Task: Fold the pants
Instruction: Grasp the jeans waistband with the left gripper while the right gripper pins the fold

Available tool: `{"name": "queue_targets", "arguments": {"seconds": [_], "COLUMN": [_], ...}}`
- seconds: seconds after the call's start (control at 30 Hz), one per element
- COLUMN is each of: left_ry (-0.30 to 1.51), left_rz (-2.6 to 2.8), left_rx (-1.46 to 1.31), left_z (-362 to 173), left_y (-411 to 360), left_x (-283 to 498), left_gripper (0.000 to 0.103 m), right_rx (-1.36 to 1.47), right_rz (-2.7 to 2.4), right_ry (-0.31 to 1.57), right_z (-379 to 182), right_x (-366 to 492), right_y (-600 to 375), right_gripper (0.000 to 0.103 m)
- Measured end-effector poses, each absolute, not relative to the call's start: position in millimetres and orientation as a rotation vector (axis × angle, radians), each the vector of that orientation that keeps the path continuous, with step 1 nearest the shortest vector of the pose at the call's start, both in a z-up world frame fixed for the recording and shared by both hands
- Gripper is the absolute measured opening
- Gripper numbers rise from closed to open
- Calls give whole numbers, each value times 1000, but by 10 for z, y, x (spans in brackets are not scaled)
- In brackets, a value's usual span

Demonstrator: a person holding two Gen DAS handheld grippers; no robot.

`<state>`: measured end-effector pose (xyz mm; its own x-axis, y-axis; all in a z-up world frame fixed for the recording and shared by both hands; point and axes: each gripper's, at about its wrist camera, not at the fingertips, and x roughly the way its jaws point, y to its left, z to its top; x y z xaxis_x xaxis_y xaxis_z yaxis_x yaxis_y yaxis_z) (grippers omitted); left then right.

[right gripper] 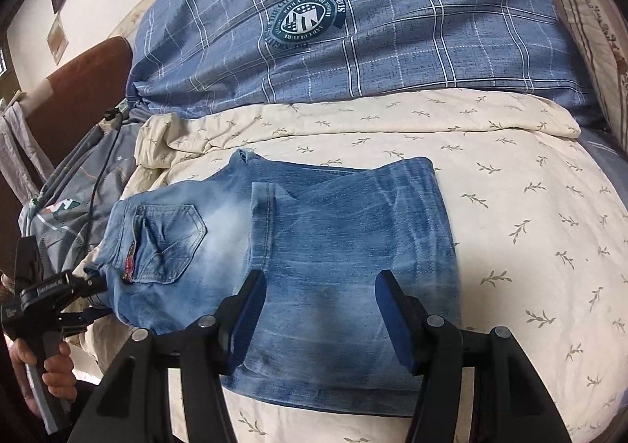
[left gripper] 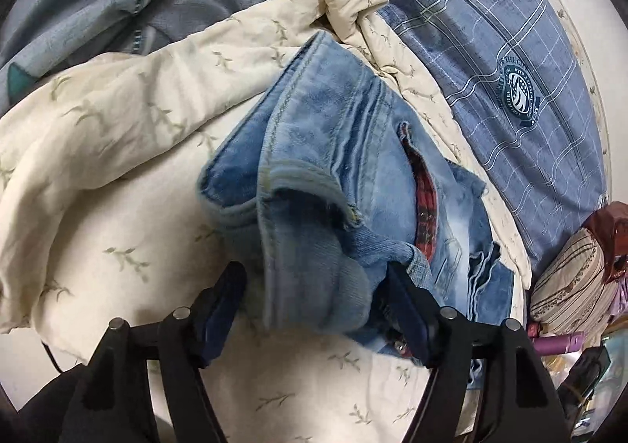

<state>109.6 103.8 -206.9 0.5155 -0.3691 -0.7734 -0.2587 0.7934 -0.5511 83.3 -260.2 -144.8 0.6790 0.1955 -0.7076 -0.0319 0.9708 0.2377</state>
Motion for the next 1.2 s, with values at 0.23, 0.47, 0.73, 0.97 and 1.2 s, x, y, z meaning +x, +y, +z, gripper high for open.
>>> {"name": "queue_targets", "arguments": {"seconds": [0.23, 0.47, 0.73, 0.97, 1.2], "left_ry": [1022, 1019, 1021, 970, 918], "left_rz": [-64, -78, -42, -60, -85], "left_rx": [-624, -629, -722, -672, -593], "left_z": [-1977, -2019, -2137, -2049, -1900], "left_y": [839, 870, 967, 842, 738], "left_x": [1194, 1205, 1168, 1191, 1185], "left_gripper": [59, 52, 79, 52, 35], "right_rx": [209, 229, 238, 238, 244], "right_rz": [141, 140, 135, 130, 118], "right_ry": [820, 845, 850, 852, 851], "right_z": [-1441, -1491, -1501, -1503, -1509], "right_x": [822, 838, 833, 826, 801], "right_y": [-2569, -2610, -2637, -2659, -2691], "right_gripper": [62, 62, 62, 62, 62]}}
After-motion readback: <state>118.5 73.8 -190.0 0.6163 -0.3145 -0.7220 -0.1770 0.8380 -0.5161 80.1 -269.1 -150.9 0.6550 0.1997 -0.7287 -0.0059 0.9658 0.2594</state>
